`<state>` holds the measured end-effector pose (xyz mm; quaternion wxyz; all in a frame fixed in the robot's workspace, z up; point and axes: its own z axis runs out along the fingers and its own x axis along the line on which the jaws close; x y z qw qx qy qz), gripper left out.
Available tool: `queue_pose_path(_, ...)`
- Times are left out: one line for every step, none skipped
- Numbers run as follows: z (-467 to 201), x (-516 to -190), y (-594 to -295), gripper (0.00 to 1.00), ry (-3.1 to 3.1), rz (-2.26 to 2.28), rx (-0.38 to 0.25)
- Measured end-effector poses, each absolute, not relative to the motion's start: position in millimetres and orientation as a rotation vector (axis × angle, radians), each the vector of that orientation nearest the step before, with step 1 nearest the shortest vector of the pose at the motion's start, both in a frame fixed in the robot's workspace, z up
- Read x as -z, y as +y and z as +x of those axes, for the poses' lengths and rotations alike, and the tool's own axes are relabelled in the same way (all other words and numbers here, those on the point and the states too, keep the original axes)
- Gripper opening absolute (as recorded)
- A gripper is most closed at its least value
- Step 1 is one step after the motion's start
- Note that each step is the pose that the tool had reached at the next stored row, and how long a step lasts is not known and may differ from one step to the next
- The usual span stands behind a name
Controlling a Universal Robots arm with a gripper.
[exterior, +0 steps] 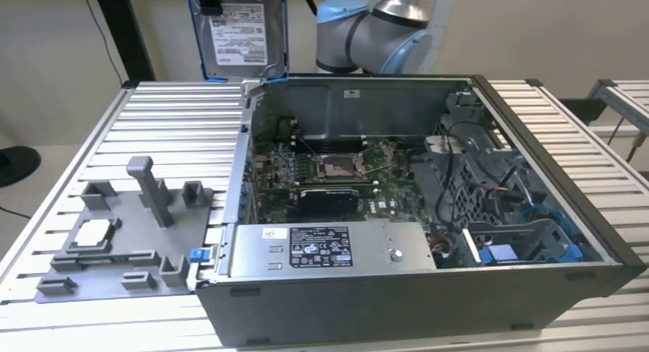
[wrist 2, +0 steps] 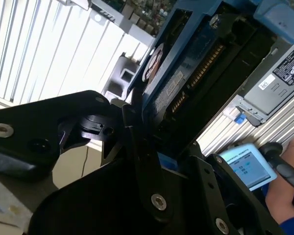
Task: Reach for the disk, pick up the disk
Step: 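Pick up the disk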
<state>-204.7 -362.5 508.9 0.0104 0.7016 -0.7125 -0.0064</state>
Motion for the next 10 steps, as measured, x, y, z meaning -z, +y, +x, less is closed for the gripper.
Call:
queue_pose_path(-200,-509,-362,0.0,-2.224,2.19,0.02)
queue_pose_path(-196,-509,-362,0.0,-2.224,2.19,0.02)
queue_pose_path(-191,-509,-362,0.0,-2.224,2.19,0.02)
queue_pose_path(-186,-509,-362,0.0,-2.224,2.19,0.02)
queue_pose_path(-182,-509,-362,0.0,-2.224,2.19,0.02)
queue_pose_path(-177,-509,-362,0.0,-2.224,2.19,0.02)
queue_pose_path(-173,-509,-362,0.0,-2.224,2.19,0.02)
queue_pose_path(-169,-509,-362,0.0,-2.224,2.19,0.02)
queue_pose_path(-164,-509,-362,0.0,-2.224,2.19,0.02)
queue_pose_path(-160,-509,-362,0.0,-2.224,2.189,0.02)
